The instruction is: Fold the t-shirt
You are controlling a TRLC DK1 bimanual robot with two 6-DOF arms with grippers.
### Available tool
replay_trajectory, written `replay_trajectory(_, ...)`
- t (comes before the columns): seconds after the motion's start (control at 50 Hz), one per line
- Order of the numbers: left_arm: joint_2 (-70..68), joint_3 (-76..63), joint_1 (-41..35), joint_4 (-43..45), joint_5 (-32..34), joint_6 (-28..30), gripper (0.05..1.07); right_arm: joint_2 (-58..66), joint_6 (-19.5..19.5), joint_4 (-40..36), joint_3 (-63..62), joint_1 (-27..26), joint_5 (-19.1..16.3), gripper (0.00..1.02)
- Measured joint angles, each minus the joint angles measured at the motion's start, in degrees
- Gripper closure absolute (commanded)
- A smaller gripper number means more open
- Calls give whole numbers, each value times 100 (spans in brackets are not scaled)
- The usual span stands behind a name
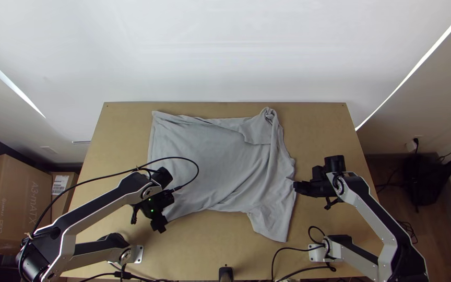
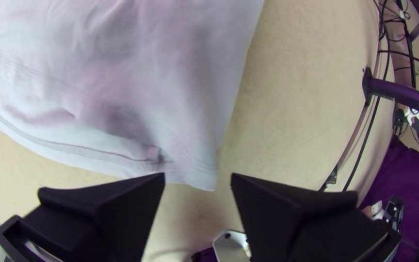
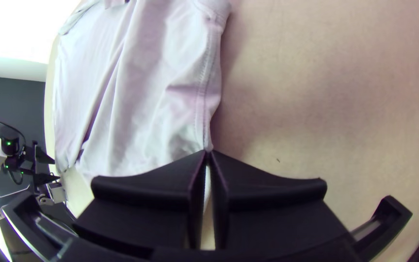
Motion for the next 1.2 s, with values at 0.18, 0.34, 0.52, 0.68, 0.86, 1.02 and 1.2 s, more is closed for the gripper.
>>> replay_trajectory(0.18, -13, 66, 92, 219, 179, 2, 104, -42, 0, 0, 0, -37, 2, 100)
replay_trajectory(0.34, -11, 393, 546, 400, 269, 37, 104, -61, 0, 0, 0, -35, 2, 100)
replay_trajectory(0.52, 42, 688, 1003, 546, 315, 203, 104, -68, 20, 0, -4, -31, 0, 100)
replay_trajectory(0.68, 374, 774, 1346, 970, 332, 243, 104, -68, 42, 0, -4, -7, 2, 100)
replay_trajectory(0.86, 782, 828, 1790, 1416, 367, 260, 104, -72, 66, 0, -7, 57, 2, 100)
replay_trajectory(1.02, 852, 848, 2090, 1696, 483, 229, 97, -72, 109, 0, -7, 94, 4, 100)
replay_trajectory(1.2, 852, 981, 2232, 1506, 686, 149, 37, -72, 175, 39, -13, 286, 46, 100)
